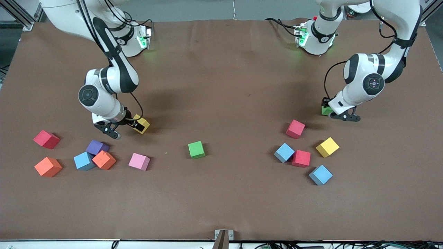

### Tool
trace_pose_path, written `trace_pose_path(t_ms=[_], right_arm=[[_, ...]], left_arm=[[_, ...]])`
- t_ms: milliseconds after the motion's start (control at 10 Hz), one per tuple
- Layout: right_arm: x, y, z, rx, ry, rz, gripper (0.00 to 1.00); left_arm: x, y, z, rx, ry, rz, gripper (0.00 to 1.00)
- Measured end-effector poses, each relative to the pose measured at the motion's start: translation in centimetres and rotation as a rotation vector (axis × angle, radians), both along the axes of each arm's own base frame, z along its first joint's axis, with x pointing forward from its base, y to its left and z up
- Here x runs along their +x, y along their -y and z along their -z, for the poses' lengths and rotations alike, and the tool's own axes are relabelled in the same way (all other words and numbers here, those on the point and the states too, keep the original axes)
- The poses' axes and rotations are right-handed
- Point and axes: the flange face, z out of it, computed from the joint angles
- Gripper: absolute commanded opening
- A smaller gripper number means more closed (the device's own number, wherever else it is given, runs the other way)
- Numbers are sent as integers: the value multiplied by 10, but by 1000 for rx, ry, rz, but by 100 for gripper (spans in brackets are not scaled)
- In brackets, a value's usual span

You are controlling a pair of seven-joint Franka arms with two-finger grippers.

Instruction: Arrange 11 blocks into digit 3

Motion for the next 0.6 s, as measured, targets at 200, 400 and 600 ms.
trace_pose_path(t_ms=[200, 400, 600], right_arm=[[-6, -1, 10, 1, 20, 4, 100], [-24, -4, 26, -6, 27, 21, 100], [-28, -22, 26, -6, 37, 35, 100]], left_arm=[[26, 106, -52, -16, 73, -96, 16], [13, 221, -72, -61, 76, -199, 17], [-17, 306, -62, -91, 27, -251, 18]])
